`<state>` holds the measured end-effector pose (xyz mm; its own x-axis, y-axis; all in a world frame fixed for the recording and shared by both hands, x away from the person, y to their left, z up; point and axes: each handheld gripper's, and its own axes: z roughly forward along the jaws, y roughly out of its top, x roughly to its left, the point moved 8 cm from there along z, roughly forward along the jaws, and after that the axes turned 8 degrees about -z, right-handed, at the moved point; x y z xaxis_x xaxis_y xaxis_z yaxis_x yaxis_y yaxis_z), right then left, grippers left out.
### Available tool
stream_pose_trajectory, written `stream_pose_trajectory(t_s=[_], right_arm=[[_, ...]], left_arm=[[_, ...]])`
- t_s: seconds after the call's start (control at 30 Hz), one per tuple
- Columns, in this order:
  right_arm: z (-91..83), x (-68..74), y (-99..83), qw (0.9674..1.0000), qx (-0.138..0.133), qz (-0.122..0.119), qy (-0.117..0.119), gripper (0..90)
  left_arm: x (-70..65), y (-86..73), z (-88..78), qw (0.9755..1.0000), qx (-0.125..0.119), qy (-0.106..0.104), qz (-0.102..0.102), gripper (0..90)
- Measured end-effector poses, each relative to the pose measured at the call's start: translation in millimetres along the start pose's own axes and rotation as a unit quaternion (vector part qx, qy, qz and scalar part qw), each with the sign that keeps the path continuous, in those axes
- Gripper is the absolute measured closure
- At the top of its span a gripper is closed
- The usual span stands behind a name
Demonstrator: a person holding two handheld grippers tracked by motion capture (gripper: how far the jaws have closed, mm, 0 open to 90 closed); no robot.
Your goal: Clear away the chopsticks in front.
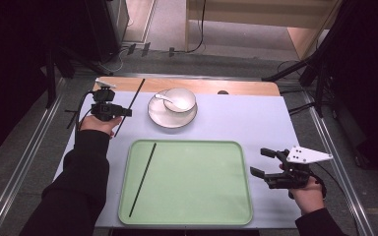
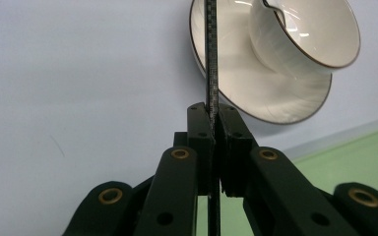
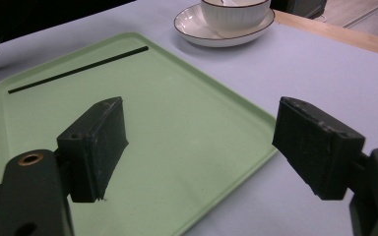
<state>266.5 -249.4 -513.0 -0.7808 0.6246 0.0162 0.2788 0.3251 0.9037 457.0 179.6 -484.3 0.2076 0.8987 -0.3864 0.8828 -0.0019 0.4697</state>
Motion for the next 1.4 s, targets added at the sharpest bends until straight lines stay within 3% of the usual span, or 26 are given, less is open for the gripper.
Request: stream_pose_trajectory(t_s=[0.27, 0.57, 0.87, 1.13, 1.4], right_arm=[[-1.1, -0.3, -0.4, 1.0, -0.001, 0.006, -0.003, 21.2], [-1.0, -0.3, -0.5, 1.0, -0.001, 0.006, -0.002, 21.2], [-0.8, -0.2, 0.3, 1.0, -0.003, 0.004, -0.002, 21.2], [-0.6, 0.4, 0.0, 1.0, -0.002, 0.002, -0.001, 21.2], [-0.7, 1.3, 0.4, 1.0, -0.002, 0.001, -0.001, 21.2]], left_arm=[[1.1, -26.9, -21.1, 0.9999, -0.002, -0.014, 0.005, 86.7], [-6.9, -71.6, -29.9, 0.9995, 0.006, -0.019, 0.025, 86.7], [-17.3, -105.9, -37.1, 0.9991, -0.004, -0.038, 0.02, 86.7], [-34.6, -138.6, -27.6, 0.9984, 0.013, -0.047, 0.028, 86.7], [-29.0, -167.1, -19.9, 0.9985, 0.035, -0.038, 0.017, 86.6]])
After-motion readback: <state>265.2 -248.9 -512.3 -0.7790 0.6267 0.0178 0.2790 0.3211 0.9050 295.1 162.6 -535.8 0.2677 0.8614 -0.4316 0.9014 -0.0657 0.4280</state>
